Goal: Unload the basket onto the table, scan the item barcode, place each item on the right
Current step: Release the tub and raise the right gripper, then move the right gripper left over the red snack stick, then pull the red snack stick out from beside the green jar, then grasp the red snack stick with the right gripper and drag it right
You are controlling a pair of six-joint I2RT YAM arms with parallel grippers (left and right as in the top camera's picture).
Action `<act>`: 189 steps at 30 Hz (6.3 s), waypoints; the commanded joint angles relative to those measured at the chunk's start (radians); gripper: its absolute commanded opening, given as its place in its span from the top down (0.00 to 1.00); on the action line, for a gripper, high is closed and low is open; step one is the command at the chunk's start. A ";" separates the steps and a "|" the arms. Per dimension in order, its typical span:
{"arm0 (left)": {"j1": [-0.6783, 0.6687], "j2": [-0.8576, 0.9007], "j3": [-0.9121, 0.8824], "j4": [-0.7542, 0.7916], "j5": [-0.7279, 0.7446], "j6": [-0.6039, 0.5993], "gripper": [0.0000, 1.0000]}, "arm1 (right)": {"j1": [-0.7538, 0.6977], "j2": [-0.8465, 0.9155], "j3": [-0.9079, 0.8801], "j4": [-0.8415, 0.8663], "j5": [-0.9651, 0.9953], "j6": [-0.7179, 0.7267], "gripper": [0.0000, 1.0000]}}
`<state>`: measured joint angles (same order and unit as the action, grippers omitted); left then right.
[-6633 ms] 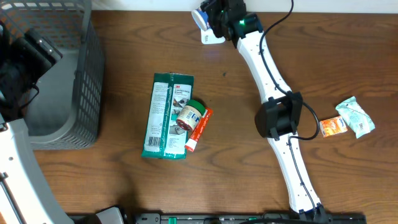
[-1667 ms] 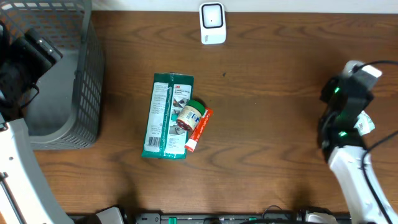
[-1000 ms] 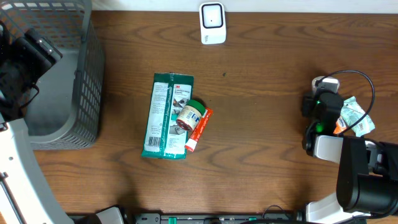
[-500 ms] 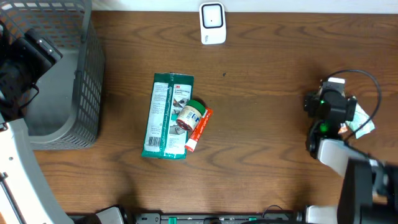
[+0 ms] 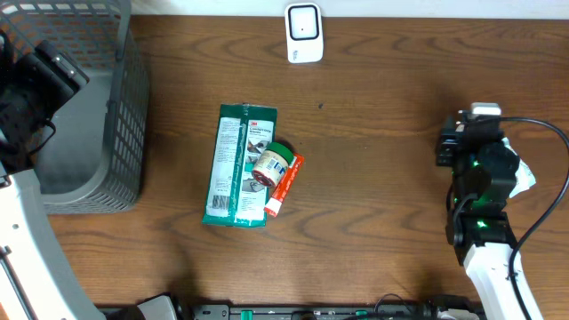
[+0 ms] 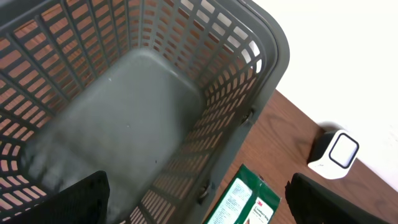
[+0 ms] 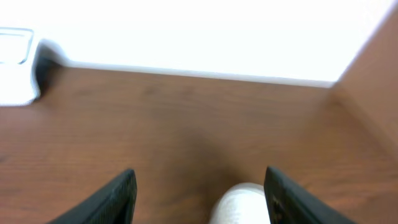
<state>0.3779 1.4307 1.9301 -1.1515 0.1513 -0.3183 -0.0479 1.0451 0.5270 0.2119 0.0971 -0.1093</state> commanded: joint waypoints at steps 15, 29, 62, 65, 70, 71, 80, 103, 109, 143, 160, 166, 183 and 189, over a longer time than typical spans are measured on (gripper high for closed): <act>0.003 0.001 0.002 0.001 -0.002 -0.009 0.12 | 0.312 0.259 0.829 -0.939 -0.220 0.407 0.39; 0.003 0.001 0.002 0.001 -0.002 -0.009 0.12 | 0.692 0.676 0.825 -0.845 -0.521 0.872 0.16; 0.003 0.001 0.002 0.001 -0.002 -0.009 0.12 | 0.846 0.827 0.825 -0.517 -0.168 1.103 0.37; 0.003 0.001 0.002 0.001 -0.002 -0.009 0.12 | 0.850 0.858 0.825 -0.500 -0.169 1.103 0.37; 0.003 0.001 0.002 0.001 -0.002 -0.009 0.12 | 0.851 0.889 0.825 -0.499 -0.169 1.090 0.37; 0.003 0.001 0.002 0.001 -0.002 -0.009 0.12 | 0.851 0.895 0.825 -0.500 -0.167 1.078 0.37; 0.003 0.001 0.002 0.001 -0.002 -0.009 0.12 | 0.838 0.894 0.825 -0.654 -0.123 1.036 0.40; 0.003 0.001 0.002 0.001 -0.002 -0.009 0.12 | 0.747 0.560 0.827 -1.030 0.004 0.783 0.20; 0.003 0.001 0.002 0.001 -0.002 -0.009 0.12 | 0.646 0.490 0.825 -1.244 0.003 0.926 0.32; 0.003 0.001 0.002 0.001 -0.002 -0.009 0.12 | 0.831 0.654 0.322 -0.663 0.009 1.433 0.64; 0.003 0.001 0.002 0.001 -0.002 -0.009 0.12 | 0.556 0.602 0.410 -0.895 0.048 0.755 0.99; 0.003 0.001 0.002 0.001 -0.002 -0.009 0.12 | 0.499 0.569 0.410 -0.897 0.043 0.526 0.34; 0.003 0.001 0.002 0.001 -0.002 -0.009 0.12 | 0.503 0.570 0.346 -0.958 -0.086 0.655 0.30; 0.003 0.001 0.002 0.001 -0.002 -0.009 0.12 | 0.508 0.570 0.245 -0.834 -0.088 0.658 0.45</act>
<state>0.3779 1.4307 1.9301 -1.1507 0.1513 -0.3183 0.4576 1.6268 0.8143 -0.6453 0.0303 0.5301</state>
